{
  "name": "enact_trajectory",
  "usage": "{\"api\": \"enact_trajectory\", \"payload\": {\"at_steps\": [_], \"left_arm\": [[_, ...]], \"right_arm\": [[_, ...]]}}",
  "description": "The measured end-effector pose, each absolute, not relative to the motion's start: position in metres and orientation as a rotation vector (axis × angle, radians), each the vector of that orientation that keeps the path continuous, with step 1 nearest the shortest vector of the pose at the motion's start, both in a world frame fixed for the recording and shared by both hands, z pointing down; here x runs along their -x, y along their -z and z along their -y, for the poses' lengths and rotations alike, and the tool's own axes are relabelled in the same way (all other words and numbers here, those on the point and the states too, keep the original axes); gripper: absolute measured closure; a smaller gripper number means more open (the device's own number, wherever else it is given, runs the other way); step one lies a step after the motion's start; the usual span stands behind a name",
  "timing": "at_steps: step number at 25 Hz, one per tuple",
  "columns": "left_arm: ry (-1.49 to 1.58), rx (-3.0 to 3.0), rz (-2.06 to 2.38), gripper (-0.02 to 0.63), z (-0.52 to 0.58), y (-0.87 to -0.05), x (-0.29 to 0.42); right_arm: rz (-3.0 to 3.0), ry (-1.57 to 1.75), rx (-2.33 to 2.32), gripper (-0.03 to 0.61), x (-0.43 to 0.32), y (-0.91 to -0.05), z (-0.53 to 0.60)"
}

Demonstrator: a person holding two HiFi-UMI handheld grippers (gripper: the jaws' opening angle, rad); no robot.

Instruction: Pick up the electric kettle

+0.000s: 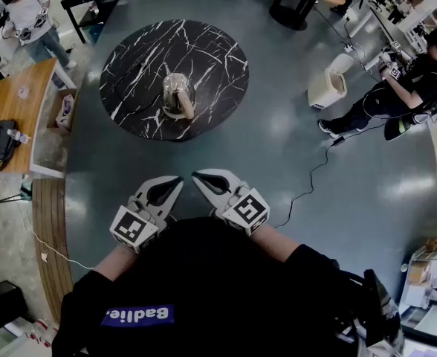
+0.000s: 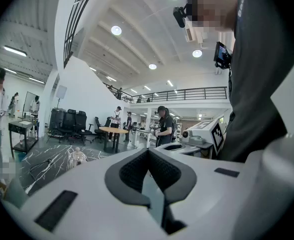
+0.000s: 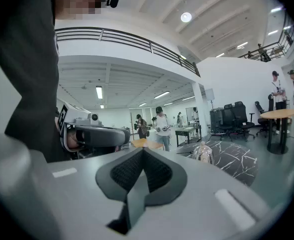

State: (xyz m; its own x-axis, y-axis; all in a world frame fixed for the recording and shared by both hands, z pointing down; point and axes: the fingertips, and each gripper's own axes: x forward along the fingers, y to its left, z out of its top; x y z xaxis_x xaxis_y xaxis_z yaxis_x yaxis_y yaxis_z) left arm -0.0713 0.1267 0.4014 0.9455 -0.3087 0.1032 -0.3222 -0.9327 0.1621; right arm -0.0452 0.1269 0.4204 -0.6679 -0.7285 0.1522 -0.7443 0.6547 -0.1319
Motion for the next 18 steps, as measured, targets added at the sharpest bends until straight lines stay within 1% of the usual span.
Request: {"api": "enact_trajectory", "payload": {"at_steps": [18], "left_arm": [[-0.112,-2.922,0.48,0.607,-0.1234,-0.3966,0.0688]], "right_arm": [[2.812,-0.286,-1.235,0.577,0.043,-0.4196,-0.1239]]}}
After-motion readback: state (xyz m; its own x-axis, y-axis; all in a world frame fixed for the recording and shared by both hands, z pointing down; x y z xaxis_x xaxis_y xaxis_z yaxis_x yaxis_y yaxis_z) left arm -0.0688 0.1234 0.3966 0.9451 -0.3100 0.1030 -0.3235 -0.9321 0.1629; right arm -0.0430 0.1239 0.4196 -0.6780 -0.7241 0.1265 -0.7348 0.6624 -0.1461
